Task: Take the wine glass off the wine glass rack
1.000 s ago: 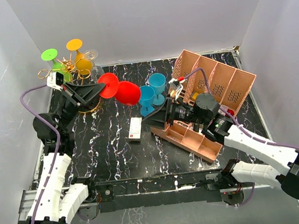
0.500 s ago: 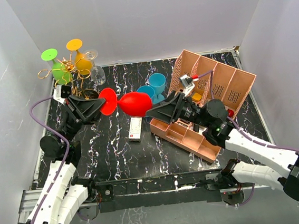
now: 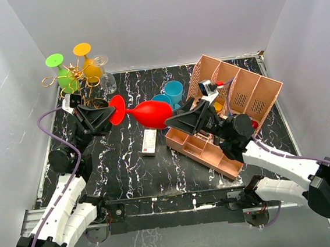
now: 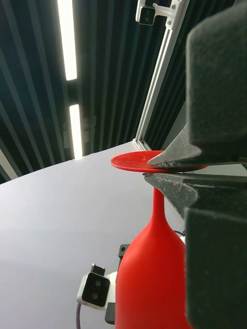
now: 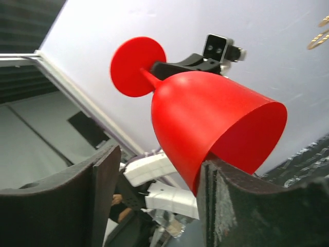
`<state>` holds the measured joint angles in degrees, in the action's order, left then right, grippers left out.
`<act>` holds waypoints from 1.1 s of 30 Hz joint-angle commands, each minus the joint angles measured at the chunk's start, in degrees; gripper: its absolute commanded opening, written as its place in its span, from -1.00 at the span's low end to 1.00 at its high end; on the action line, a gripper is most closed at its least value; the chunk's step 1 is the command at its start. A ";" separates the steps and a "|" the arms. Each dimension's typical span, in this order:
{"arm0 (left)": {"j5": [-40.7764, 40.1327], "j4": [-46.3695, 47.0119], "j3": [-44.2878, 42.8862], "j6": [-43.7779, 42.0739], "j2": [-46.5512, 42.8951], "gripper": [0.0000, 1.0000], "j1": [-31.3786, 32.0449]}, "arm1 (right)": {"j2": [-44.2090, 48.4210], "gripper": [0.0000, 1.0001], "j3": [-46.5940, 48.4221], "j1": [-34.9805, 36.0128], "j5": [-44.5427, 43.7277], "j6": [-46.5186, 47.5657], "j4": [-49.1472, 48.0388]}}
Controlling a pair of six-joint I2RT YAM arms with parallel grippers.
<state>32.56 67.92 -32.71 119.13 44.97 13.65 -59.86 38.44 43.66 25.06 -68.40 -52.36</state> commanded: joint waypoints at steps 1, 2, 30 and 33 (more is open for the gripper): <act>-2.74 6.93 0.87 3.09 0.38 -1.00 0.24 | -2.85 0.16 -0.72 0.12 4.37 -8.00 -19.86; -3.21 7.79 1.23 3.57 0.64 -1.00 0.24 | -3.42 0.13 -0.86 0.11 4.62 -8.98 -22.38; -1.51 -19.62 4.02 -13.95 -8.57 0.53 0.24 | 2.90 -0.85 -7.97 0.13 -1.12 -9.93 -18.48; -1.87 -27.39 4.36 -18.97 -11.35 0.94 0.24 | 8.87 -0.85 -8.15 0.12 -3.42 -4.86 -4.33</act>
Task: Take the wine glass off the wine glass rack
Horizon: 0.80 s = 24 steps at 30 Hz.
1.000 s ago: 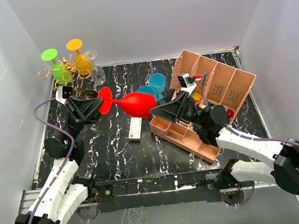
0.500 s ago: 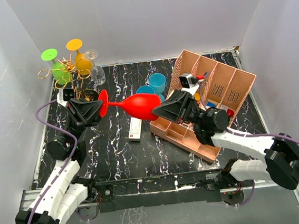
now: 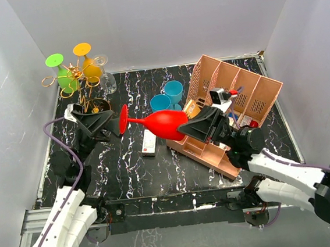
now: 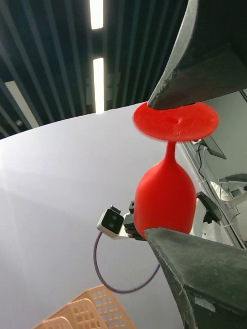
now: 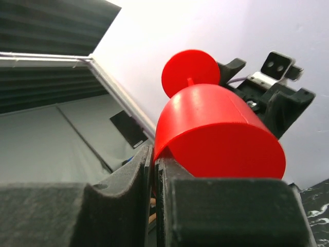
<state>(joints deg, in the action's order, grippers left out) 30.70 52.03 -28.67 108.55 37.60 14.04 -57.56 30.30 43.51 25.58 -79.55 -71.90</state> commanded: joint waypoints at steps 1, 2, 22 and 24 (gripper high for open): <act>-0.07 -14.42 0.03 -10.28 -4.72 0.94 -0.09 | 8.71 -0.85 0.53 0.27 -4.95 8.56 21.21; -0.09 -18.05 -0.40 -12.59 -5.32 0.94 -0.08 | 10.71 -0.85 1.26 0.31 -6.03 10.97 27.34; -21.68 -81.92 -22.06 -45.38 -7.08 0.94 -0.15 | 13.28 -0.85 12.33 0.28 -11.20 40.11 72.38; -23.44 -84.54 -24.56 -47.72 -6.77 0.94 -0.14 | 9.56 -0.84 15.35 0.30 -7.64 42.96 73.32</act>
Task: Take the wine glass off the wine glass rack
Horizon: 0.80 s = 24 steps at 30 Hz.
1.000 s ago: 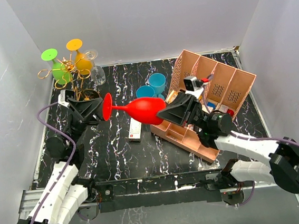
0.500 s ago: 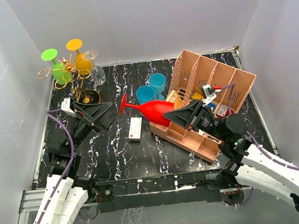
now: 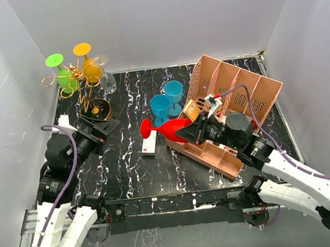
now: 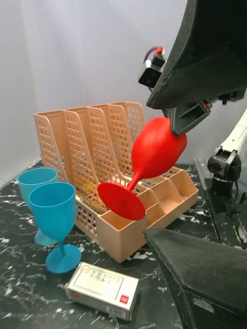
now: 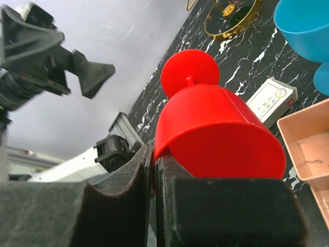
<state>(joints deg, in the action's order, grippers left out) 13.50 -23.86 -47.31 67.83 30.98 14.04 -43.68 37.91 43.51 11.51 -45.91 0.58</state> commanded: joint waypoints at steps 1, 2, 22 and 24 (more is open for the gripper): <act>-6.94 -9.73 -7.41 -8.14 -0.07 0.94 -0.14 | -6.11 -0.85 9.21 0.27 7.76 10.33 1.43; -7.71 -10.54 -8.40 -9.04 -0.17 0.94 -0.14 | -7.99 -0.85 10.78 0.27 8.96 11.15 1.99; -14.26 -19.18 -18.90 -18.39 -3.03 0.94 -0.15 | -45.09 -0.85 49.83 5.11 -9.88 23.18 30.10; -14.54 -19.75 -19.49 -19.04 -3.20 0.94 -0.15 | -48.64 -0.85 54.02 5.38 -12.13 24.31 32.54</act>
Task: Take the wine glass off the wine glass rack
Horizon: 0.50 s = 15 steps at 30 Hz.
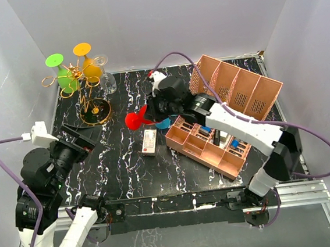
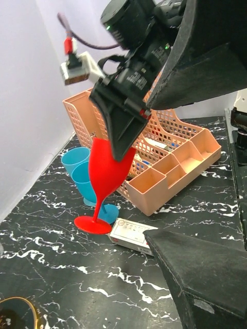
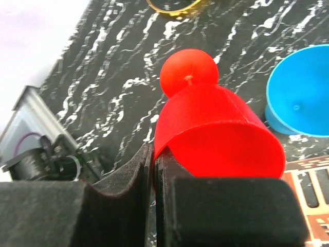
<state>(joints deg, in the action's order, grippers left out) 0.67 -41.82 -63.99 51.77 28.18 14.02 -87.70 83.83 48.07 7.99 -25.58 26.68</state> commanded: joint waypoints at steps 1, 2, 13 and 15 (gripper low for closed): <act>-1.79 -2.01 -2.93 -3.13 -0.48 0.94 -0.12 | -6.32 -0.85 10.03 0.89 -9.89 4.49 7.61; -1.73 -2.23 -3.12 -3.24 -0.57 0.94 -0.11 | -7.95 -0.84 12.08 0.98 -10.95 5.02 8.70; -2.16 -3.92 -4.83 -4.56 -1.18 0.94 -0.11 | -26.78 -0.84 33.30 2.27 -16.46 11.76 22.60; -1.84 -3.88 -5.26 -4.70 -0.91 0.94 -0.07 | -28.97 -0.85 35.72 2.73 -16.51 12.46 23.74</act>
<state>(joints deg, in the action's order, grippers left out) -0.84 -45.54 -66.59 48.58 27.22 14.02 -114.13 113.14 49.82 -6.04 -16.34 46.96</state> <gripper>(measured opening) 0.970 0.100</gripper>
